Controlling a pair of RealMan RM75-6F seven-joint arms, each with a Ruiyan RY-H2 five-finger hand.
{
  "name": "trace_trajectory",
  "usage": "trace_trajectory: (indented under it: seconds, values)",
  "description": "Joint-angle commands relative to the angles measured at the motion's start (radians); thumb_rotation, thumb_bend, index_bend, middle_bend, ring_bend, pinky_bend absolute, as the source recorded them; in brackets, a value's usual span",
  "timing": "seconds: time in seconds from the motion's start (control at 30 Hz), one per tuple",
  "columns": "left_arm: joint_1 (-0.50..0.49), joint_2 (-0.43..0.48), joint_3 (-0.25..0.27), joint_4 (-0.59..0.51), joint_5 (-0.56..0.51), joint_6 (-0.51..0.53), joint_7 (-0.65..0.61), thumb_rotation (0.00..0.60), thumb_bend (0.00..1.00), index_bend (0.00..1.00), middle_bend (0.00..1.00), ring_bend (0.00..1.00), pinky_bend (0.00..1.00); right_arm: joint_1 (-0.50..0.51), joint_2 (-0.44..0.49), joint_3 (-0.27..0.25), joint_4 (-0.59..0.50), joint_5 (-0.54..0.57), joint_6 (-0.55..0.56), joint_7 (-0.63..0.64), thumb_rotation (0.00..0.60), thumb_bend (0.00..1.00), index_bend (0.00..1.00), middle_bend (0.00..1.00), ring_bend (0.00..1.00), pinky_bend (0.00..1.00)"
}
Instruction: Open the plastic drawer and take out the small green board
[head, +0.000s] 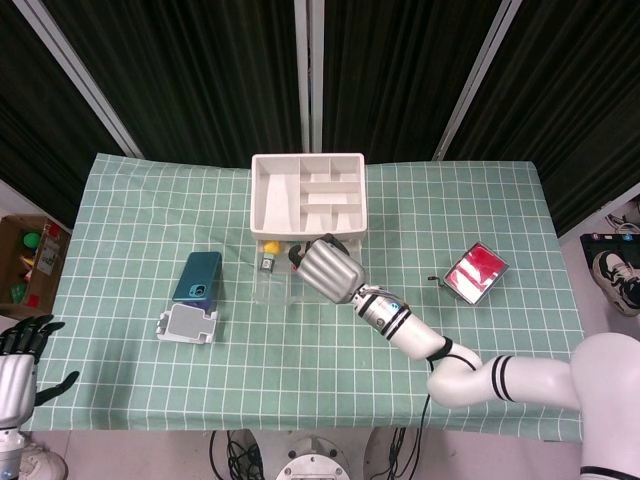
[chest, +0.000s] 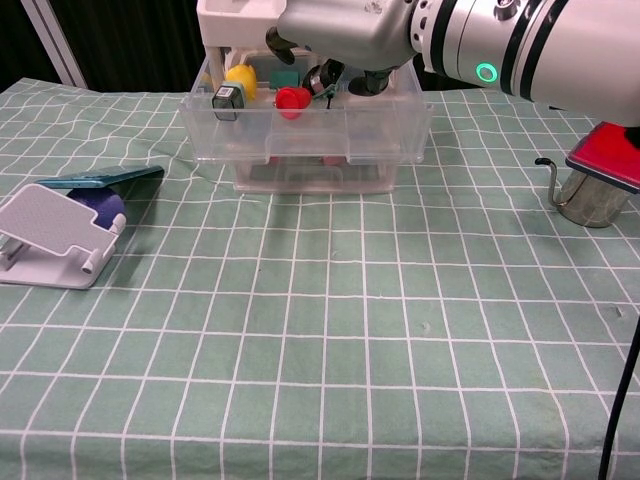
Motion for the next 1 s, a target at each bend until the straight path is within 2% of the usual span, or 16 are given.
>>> trace_trajectory:
  seconds: [0.03,0.43,0.6,0.73,0.9,1.0]
  values:
    - [0.0,-0.001,-0.001,0.002,-0.001,-0.001,-0.001,0.6,0.0,0.25,0.19,0.14,0.21,-0.001,-0.02,-0.01,0.034,-0.021,0.006,0.016,0.6,0.18,0.33,0.96,0.95,0.94]
    - [0.004,-0.006,-0.003,0.01,-0.007,-0.002,-0.011,0.6,0.0,0.25,0.19,0.14,0.21,0.011,-0.082,-0.01,0.143,-0.054,-0.014,0.052,0.6,0.18,0.34,0.97,0.95,0.94]
    - [0.006,-0.009,-0.005,0.016,-0.01,-0.001,-0.02,0.6,0.0,0.25,0.19,0.14,0.21,0.02,-0.111,-0.009,0.195,-0.077,-0.022,0.077,0.6,0.21,0.39,0.97,0.95,0.94]
    - [0.008,-0.009,-0.004,0.02,-0.007,0.001,-0.033,0.6,0.0,0.25,0.19,0.14,0.21,0.025,-0.135,-0.009,0.24,-0.105,-0.019,0.1,0.6,0.28,0.46,0.98,0.95,0.95]
    - [0.011,-0.009,-0.005,0.025,-0.006,0.006,-0.044,0.6,0.0,0.25,0.19,0.14,0.21,0.025,-0.154,-0.011,0.281,-0.154,0.007,0.13,0.6,0.41,0.61,0.99,0.97,0.96]
    - [0.013,-0.008,-0.004,0.027,-0.007,0.006,-0.045,0.6,0.0,0.25,0.19,0.14,0.21,0.018,-0.152,-0.012,0.283,-0.177,0.02,0.155,0.6,0.46,0.65,0.99,0.97,0.97]
